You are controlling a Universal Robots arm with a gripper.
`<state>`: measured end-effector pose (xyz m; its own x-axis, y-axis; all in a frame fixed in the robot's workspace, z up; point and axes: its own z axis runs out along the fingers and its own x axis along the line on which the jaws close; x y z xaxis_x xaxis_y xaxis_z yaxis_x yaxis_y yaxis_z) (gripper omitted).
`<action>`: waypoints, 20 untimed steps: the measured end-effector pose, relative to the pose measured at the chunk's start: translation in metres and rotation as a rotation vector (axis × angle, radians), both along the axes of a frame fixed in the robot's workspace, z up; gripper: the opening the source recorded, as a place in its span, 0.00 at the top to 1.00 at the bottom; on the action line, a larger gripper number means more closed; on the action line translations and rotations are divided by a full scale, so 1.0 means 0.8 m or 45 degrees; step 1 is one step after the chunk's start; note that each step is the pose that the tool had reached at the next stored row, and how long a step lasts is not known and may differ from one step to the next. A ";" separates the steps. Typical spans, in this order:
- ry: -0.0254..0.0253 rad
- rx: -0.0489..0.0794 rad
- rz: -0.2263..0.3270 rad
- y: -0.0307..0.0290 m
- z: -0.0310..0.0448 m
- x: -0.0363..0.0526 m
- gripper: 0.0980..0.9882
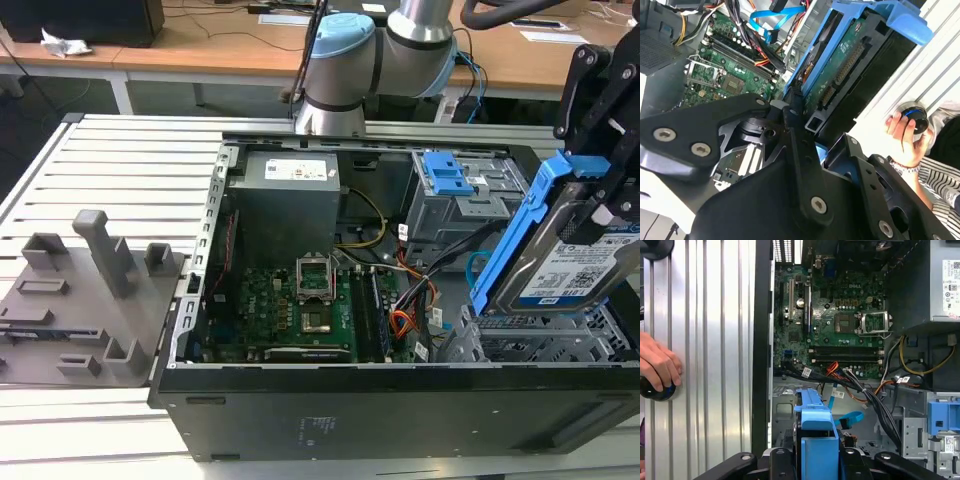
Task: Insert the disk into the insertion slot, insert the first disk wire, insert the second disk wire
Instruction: 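Insert the disk into the insertion slot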
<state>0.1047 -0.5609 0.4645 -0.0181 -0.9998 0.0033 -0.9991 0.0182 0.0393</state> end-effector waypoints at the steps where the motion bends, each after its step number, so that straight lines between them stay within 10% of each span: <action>1: 0.0001 0.000 0.000 0.0004 -0.0005 0.003 0.70; 20: 0.0005 0.000 0.000 0.0051 -0.0343 0.012 0.70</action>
